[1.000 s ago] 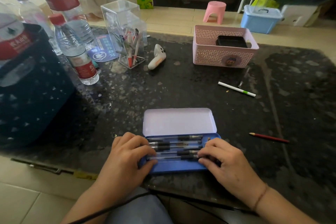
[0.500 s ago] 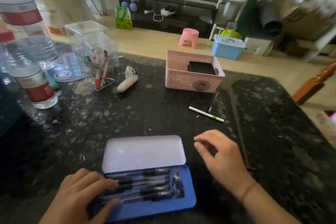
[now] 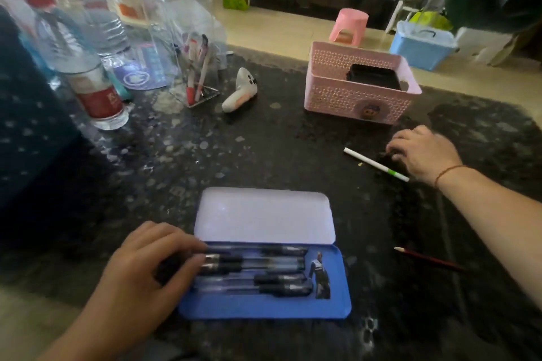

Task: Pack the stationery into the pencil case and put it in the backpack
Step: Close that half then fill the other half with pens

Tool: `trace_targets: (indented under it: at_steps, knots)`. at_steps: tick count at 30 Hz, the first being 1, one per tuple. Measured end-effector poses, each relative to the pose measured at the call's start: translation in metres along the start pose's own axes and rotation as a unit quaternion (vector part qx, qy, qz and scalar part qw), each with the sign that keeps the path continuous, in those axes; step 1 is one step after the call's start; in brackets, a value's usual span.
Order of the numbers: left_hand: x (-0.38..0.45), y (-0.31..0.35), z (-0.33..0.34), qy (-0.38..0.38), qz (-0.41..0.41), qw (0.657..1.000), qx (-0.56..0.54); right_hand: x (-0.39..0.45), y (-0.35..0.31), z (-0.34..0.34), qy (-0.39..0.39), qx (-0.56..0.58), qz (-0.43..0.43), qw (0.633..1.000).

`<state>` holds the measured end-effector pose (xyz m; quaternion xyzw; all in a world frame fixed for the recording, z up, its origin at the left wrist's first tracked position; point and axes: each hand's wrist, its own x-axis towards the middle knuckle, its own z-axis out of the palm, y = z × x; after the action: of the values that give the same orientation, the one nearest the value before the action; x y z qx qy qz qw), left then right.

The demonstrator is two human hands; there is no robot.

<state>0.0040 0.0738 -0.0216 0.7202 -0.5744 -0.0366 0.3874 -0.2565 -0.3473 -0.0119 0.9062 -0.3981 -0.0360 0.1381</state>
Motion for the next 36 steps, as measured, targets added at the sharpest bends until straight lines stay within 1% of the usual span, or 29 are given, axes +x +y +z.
trace_targets:
  at_steps: [1, 2, 3, 4, 5, 7, 9, 11, 14, 16, 18, 22, 24, 28, 31, 34, 36]
  knots:
    - [-0.001, 0.002, -0.002, 0.003, -0.006, 1.0, -0.005, -0.004, -0.003, -0.009, 0.03, 0.003, 0.012, 0.999]
    - [0.0, 0.003, -0.004, 0.008, -0.011, 1.0, -0.015, -0.01, -0.008, -0.018, 0.075, 0.035, 0.035, 0.996]
    - [0.0, 0.006, -0.005, 0.017, -0.015, 0.999, -0.027, -0.021, -0.018, -0.03, 0.122, 0.091, 0.048, 0.987]
    - [0.001, 0.008, -0.006, 0.027, -0.016, 0.999, -0.037, -0.035, -0.033, -0.045, 0.159, 0.15, 0.037, 0.975]
    - [0.0, 0.011, -0.007, 0.033, -0.016, 0.998, -0.042, -0.054, -0.053, -0.06, 0.177, 0.21, 0.008, 0.962]
    - [-0.002, 0.017, -0.005, 0.027, -0.009, 0.999, -0.034, -0.098, -0.103, -0.084, 0.179, 0.3, -0.085, 0.933]
    - [-0.009, 0.021, 0.0, 0.008, 0.015, 1.0, 0.01, -0.145, -0.161, -0.091, 0.14, 0.334, -0.151, 0.92]
    - [-0.015, 0.022, 0.006, -0.011, 0.046, 0.998, 0.048, -0.179, -0.21, -0.086, 0.106, 0.342, -0.17, 0.918]
    - [-0.024, 0.016, 0.009, -0.025, 0.083, 0.993, 0.082, -0.202, -0.249, -0.075, 0.11, 0.365, -0.16, 0.911]
    - [-0.028, 0.01, 0.009, -0.029, 0.091, 0.99, 0.099, -0.209, -0.259, -0.074, 0.141, 0.377, -0.136, 0.905]
    - [-0.031, 0.005, 0.008, -0.032, 0.085, 0.991, 0.099, -0.213, -0.265, -0.075, 0.156, 0.377, -0.117, 0.905]
    - [-0.033, 0.0, 0.005, -0.044, 0.074, 0.991, 0.101, -0.212, -0.273, -0.07, 0.146, 0.392, -0.133, 0.899]
    - [-0.034, -0.001, 0.004, -0.048, 0.069, 0.991, 0.107, -0.214, -0.266, -0.068, 0.155, 0.382, -0.13, 0.902]
    - [-0.036, -0.002, 0.0, -0.038, 0.051, 0.992, 0.11, -0.225, -0.229, -0.06, 0.189, 0.351, -0.042, 0.916]
    - [-0.036, -0.001, -0.004, -0.035, 0.033, 0.994, 0.102, -0.231, -0.21, -0.055, 0.178, 0.324, 0.007, 0.929]
    - [-0.032, 0.003, -0.002, -0.04, 0.026, 0.995, 0.082, -0.229, -0.215, -0.059, 0.162, 0.322, 0.003, 0.933]
    - [-0.029, 0.007, 0.002, -0.052, 0.038, 0.995, 0.079, -0.228, -0.218, -0.061, 0.152, 0.334, -0.007, 0.93]
